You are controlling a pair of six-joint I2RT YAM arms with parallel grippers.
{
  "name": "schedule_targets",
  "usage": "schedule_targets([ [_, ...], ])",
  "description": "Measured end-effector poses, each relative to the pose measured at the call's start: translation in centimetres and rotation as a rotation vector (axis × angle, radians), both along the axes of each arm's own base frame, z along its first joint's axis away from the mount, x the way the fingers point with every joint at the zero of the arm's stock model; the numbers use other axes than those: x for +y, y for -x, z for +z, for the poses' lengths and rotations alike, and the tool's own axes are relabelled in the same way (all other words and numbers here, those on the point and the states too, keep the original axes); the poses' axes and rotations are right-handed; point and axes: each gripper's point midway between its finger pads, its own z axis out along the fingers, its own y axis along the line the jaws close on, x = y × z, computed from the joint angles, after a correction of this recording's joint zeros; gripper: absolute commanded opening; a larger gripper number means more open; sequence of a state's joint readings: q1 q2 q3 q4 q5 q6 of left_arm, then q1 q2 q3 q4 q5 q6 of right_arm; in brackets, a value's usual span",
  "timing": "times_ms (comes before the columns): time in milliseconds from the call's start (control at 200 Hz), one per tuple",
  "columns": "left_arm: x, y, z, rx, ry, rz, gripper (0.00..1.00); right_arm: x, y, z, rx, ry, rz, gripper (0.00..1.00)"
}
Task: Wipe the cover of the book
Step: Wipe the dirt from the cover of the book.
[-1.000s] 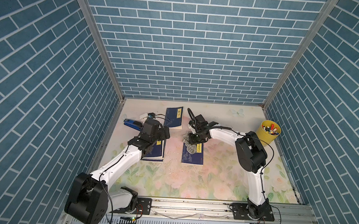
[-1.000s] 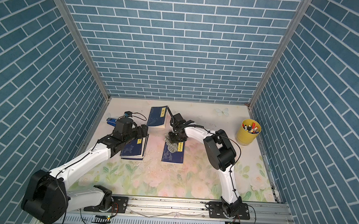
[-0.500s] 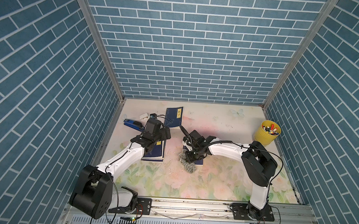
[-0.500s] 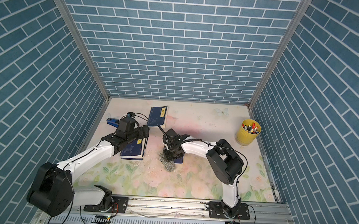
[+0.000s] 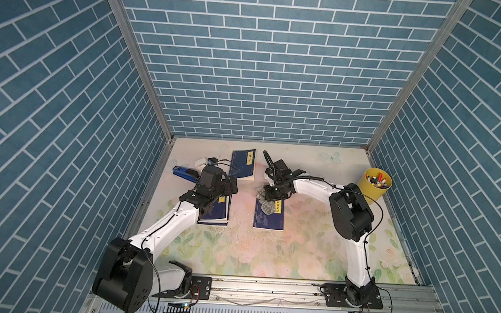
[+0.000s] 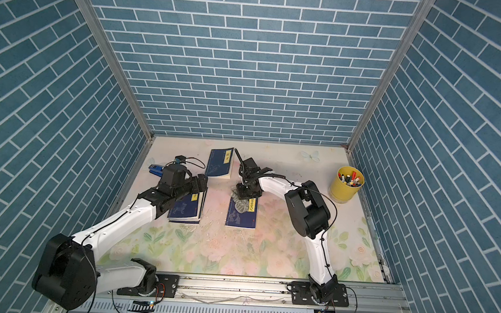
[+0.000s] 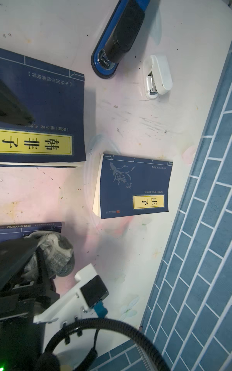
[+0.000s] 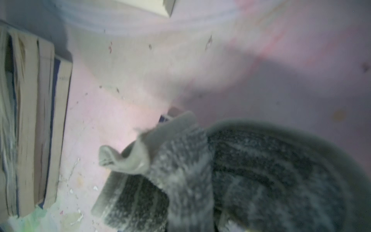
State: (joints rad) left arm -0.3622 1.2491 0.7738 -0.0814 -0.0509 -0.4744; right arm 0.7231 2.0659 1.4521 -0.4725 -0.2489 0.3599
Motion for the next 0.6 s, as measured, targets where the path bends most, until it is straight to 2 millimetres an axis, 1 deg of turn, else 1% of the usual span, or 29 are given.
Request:
schedule_targets([
  [50,0.0,0.1,-0.2,0.004,-0.001,0.0,0.93,-0.7,1.9,-0.1,0.012,0.01,0.014,0.05],
  [105,0.0,0.1,-0.3,0.006,-0.002,0.0,0.93,-1.4,4.4,-0.1,0.027,0.021,0.032,0.05],
  [195,-0.1,0.0,-0.4,0.006,0.0,-0.002,0.93,-1.8,8.3,-0.2,0.051,0.033,0.064,0.05],
  [225,-0.1,-0.1,-0.6,0.009,0.0,-0.004,0.93,-2.0,9.2,-0.3,0.057,0.035,0.069,0.05],
  [290,-0.2,-0.1,-1.0,0.015,0.003,-0.008,0.92,-2.1,10.4,-0.3,0.059,0.035,0.075,0.04],
  [380,-0.4,0.0,-1.6,0.03,0.008,-0.016,0.92,-2.2,10.3,-0.4,0.074,0.022,0.054,0.04],
  [450,-0.7,0.1,-1.8,0.038,0.015,-0.028,0.93,-2.5,9.3,-0.2,0.086,0.011,0.029,0.03],
  [515,-0.8,0.2,-1.8,0.039,0.022,-0.038,0.93,-3.2,7.2,-0.2,0.093,0.018,-0.022,0.03],
  [600,-0.9,0.6,-1.9,0.042,0.027,-0.047,0.94,-4.1,3.1,0.0,0.074,0.039,-0.092,0.03],
])
